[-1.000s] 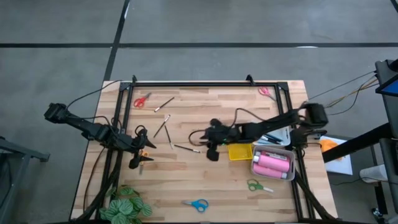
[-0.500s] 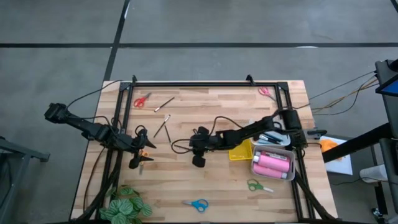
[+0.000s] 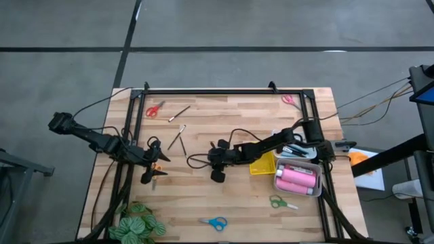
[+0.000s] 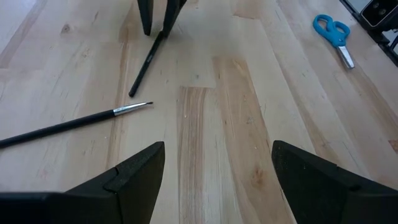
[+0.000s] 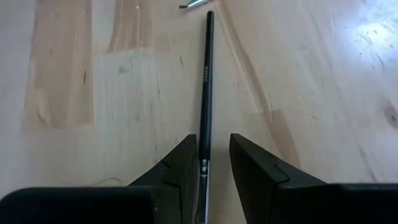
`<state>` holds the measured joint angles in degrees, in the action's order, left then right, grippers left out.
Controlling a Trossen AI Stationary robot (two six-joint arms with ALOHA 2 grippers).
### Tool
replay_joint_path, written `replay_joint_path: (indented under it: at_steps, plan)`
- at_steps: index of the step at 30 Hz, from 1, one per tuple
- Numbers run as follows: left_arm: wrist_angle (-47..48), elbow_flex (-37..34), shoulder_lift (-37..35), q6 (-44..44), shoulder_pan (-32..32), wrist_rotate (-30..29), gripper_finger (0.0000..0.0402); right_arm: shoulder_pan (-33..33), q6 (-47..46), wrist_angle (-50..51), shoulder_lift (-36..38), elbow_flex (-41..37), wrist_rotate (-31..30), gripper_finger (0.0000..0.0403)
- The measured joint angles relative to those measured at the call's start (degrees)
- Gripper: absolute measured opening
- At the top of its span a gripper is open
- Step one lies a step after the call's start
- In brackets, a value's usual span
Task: Pick & Place Paint Supplies
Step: Put the black paint brush into the white bin
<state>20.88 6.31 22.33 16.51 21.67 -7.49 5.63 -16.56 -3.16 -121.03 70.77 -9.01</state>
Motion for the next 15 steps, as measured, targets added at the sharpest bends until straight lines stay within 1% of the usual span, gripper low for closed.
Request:
replay_joint_path:
  at_steps: [9,11,15]
  plan:
    - [0.0,0.0,0.0,0.0,0.0,0.0,0.0300,0.1,0.8,-0.2,-0.8,-0.3,-0.3,0.0092]
    - [0.0,0.0,0.0,0.0,0.0,0.0,0.0300,0.1,1.7,0.1,-0.8,-0.3,-0.3,0.0079]
    - [0.0,0.0,0.0,0.0,0.0,0.0,0.0300,0.1,2.5,0.9,-0.8,-0.3,-0.3,0.0029]
